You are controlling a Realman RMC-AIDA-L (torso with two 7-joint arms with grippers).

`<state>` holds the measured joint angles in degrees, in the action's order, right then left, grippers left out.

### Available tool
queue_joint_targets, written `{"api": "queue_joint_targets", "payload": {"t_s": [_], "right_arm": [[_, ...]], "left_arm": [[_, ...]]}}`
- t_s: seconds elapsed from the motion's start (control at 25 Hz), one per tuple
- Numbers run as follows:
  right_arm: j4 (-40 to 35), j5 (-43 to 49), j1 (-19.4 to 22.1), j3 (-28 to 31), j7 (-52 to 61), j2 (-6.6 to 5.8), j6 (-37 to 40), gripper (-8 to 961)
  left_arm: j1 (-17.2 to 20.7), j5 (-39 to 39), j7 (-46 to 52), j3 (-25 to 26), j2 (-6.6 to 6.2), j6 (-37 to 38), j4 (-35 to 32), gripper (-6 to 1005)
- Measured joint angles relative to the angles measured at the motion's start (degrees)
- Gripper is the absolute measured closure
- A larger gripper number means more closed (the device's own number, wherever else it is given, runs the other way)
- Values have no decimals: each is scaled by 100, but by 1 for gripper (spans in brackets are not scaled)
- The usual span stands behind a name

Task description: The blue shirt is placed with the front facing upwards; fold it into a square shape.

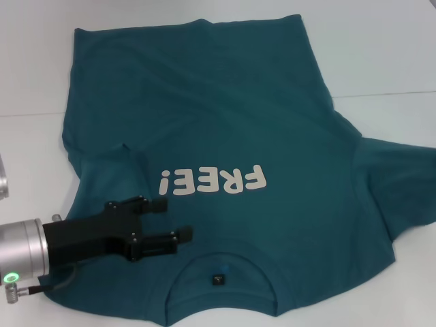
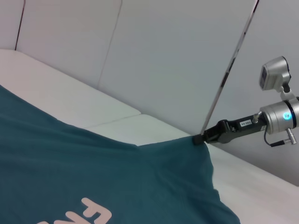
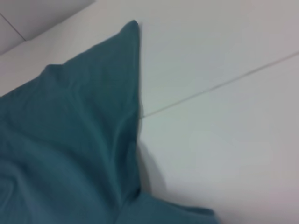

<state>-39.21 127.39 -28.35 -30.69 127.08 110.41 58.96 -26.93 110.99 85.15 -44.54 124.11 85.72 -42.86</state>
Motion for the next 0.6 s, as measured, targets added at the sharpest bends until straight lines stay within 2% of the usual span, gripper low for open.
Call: {"api": "queue_joint_targets", "payload": {"t_s": [0.6], "right_arm": [[-96, 43, -281, -69, -96, -52, 81, 954]], "left_arm": [[0, -105, 10, -1, -11, -4, 57, 124]]}}
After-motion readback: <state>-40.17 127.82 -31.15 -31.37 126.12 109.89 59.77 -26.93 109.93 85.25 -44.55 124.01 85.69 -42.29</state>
